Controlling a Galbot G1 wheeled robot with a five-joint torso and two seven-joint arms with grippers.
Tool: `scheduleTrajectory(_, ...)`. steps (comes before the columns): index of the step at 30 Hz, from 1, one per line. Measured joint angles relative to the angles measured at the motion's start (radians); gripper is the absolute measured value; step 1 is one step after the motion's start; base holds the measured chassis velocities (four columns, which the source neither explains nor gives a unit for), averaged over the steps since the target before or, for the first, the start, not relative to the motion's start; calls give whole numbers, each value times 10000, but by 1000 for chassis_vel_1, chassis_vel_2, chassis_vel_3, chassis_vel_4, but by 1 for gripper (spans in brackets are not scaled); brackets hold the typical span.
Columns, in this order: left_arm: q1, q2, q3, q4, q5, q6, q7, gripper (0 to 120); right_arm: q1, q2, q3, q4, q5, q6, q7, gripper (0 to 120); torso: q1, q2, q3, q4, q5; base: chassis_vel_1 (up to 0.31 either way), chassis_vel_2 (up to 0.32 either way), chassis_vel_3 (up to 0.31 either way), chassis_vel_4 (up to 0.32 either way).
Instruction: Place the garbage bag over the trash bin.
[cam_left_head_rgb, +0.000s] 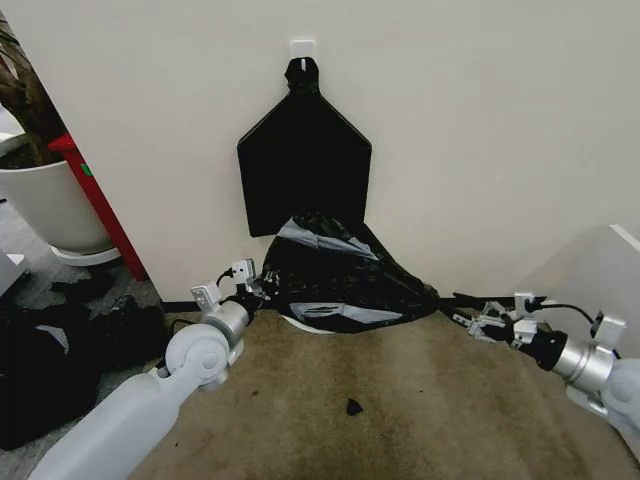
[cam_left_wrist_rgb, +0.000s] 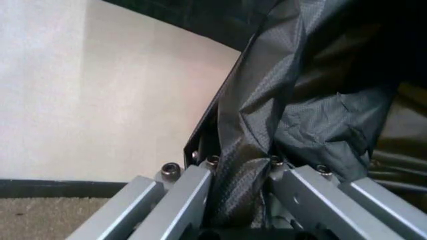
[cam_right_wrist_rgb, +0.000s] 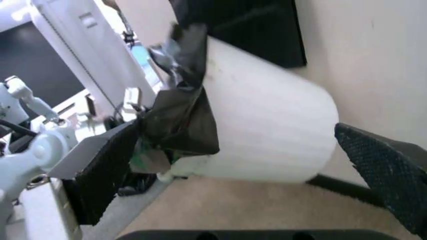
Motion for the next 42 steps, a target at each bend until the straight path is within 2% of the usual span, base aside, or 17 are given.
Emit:
scheduleTrajectory(12, -77, -12, -3, 98, -87, 5, -282, 1, 3, -184, 849, 687, 873, -115, 821, 100, 0, 0, 1, -1, 3, 0, 0, 0, 0)
scheduleTrajectory(15, -43, 69, 7, -178, 124, 87, -393, 1, 196, -238, 938, 1352, 309, -9, 2228, 100, 0, 0, 0, 0, 3, 0, 0, 0, 0)
scheduleTrajectory(19, -29, 251, 153, -737, 854, 515, -881, 1, 737, -349, 404, 3285, -1926, 94, 5574, 100, 0, 0, 0, 1, -7, 0, 0, 0, 0)
scheduleTrajectory(20, -29, 251, 153, -737, 854, 515, -881, 1, 737, -349, 404, 3285, -1926, 94, 5574, 100, 0, 0, 0, 1, -7, 0, 0, 0, 0)
scheduleTrajectory(21, -31, 280, 184, -825, 956, 578, -972, 1, 853, -358, 151, 3633, -2412, 129, 6099, 100, 0, 0, 0, 2, -6, 0, 0, 0, 0)
scheduleTrajectory(23, -89, 455, 332, -1283, 1365, 1040, -1509, 1, 1306, -257, -959, 4564, -4553, 293, 7151, 100, 0, 0, 0, 3, 3, 0, 0, 0, 0)
scheduleTrajectory(27, -121, 617, 447, -1675, 1533, 1563, -2126, 1, 1719, -3, -1619, 5122, -5631, -65, 7205, 100, 0, 0, 0, 1, 2, 0, 0, 0, 0)
scheduleTrajectory(28, -140, 703, 537, -1966, 1617, 1970, -2572, 1, 2026, 160, -2388, 5280, -6730, -171, 6934, 100, 0, 0, 0, 1, 1, 0, 0, 0, 0)
scheduleTrajectory(30, -183, 712, 671, -2206, 1657, 2307, -2990, 1, 2449, 338, -3448, 5218, -7779, -151, 6801, 100, 0, 0, 0, 0, 2, 0, 0, 0, 0)
scheduleTrajectory(31, -183, 712, 671, -2206, 1657, 2307, -2990, 1, 2449, 338, -3448, 5218, -7779, -151, 6801, 100, 0, 0, 0, 0, 2, 0, 0, 0, 0)
scheduleTrajectory(36, -259, 681, 942, -2522, 1972, 2697, -3323, 1, 3450, 1015, -5960, 4925, -9462, -147, 6703, 98, 0, 0, 1, 3, 0, 0, 0, 0, 0)
scheduleTrajectory(42, -164, 670, 1045, -2733, 2158, 2823, -3300, 1, 3658, 1670, -6989, 4313, -11091, 142, 6571, 94, 0, 0, 0, 1, 2, 0, 0, 0, 0)
